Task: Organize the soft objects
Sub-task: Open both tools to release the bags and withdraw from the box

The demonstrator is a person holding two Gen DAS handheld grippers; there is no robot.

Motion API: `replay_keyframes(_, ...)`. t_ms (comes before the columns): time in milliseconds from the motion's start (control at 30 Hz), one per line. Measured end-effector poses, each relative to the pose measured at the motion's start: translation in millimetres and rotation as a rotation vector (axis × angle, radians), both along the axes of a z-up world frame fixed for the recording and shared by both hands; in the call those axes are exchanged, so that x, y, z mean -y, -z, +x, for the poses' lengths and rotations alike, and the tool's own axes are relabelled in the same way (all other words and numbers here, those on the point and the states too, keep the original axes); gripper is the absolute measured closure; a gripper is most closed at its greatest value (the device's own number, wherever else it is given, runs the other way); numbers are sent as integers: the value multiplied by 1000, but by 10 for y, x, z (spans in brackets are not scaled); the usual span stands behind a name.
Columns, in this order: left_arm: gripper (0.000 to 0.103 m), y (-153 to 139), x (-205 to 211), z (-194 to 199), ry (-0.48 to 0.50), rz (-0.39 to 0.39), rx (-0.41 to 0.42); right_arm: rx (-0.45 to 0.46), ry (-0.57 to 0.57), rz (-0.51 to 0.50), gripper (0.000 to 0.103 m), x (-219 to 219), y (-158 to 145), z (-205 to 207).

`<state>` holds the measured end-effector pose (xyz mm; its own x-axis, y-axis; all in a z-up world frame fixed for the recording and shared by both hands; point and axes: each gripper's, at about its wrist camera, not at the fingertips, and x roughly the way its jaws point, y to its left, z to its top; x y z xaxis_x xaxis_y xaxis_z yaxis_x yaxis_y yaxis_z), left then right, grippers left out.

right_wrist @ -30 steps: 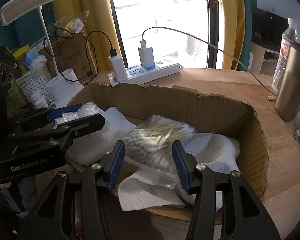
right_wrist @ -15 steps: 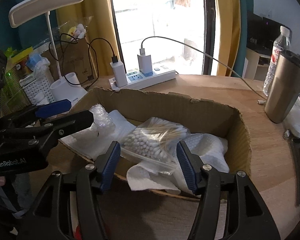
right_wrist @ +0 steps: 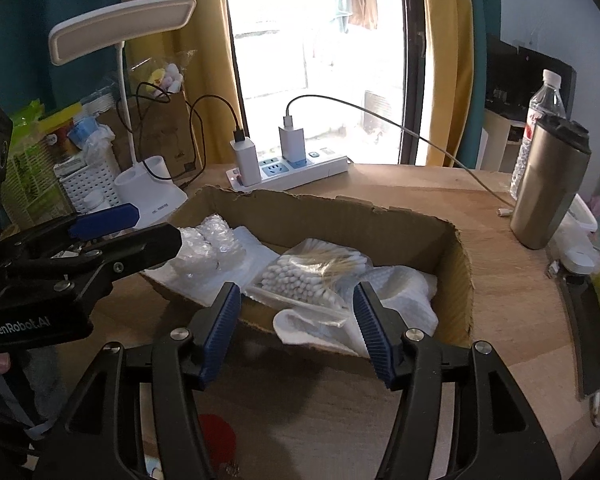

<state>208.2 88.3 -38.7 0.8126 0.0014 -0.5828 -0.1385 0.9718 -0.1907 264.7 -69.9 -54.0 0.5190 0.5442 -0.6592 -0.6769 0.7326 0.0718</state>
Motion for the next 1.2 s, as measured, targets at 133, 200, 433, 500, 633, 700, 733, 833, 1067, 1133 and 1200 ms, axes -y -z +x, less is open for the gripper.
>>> replay_keyframes(133, 27, -32, 33, -79, 1, -1, 11, 7, 6, -2, 41, 57, -22, -65)
replay_keyframes(200, 27, -54, 52, -129, 1, -3, 18, 11, 9, -3, 41, 88, -35, -106)
replay_keyframes(433, 27, -99, 116, -293, 1, 1, 30, 30, 12, 2, 41, 181, -95, -258)
replay_keyframes(500, 27, -109, 140, -343, 1, 4, 32, 32, 13, 4, 41, 205, -104, -296)
replay_keyframes(633, 27, -117, 188, -432, 0, 8, 33, 36, 13, 9, 41, 260, -115, -373)
replay_keyframes(700, 27, -119, 207, -480, -3, 8, 34, 38, 14, 9, 41, 290, -120, -411)
replay_keyframes(733, 27, -121, 217, -498, -5, 8, 35, 40, 14, 9, 41, 309, -121, -433)
replay_keyframes(833, 27, -111, 239, -561, -10, 6, 36, 43, 18, 8, 41, 362, -123, -480)
replay_keyframes(1067, 27, -73, 323, -724, -18, 6, 31, 46, 23, 6, 41, 490, -99, -623)
replay_keyframes(1133, 27, -63, 347, -770, -18, 7, 30, 45, 25, 8, 41, 507, -92, -643)
replay_keyframes(1200, 27, -51, 375, -824, -18, 8, 29, 45, 26, 10, 41, 536, -78, -693)
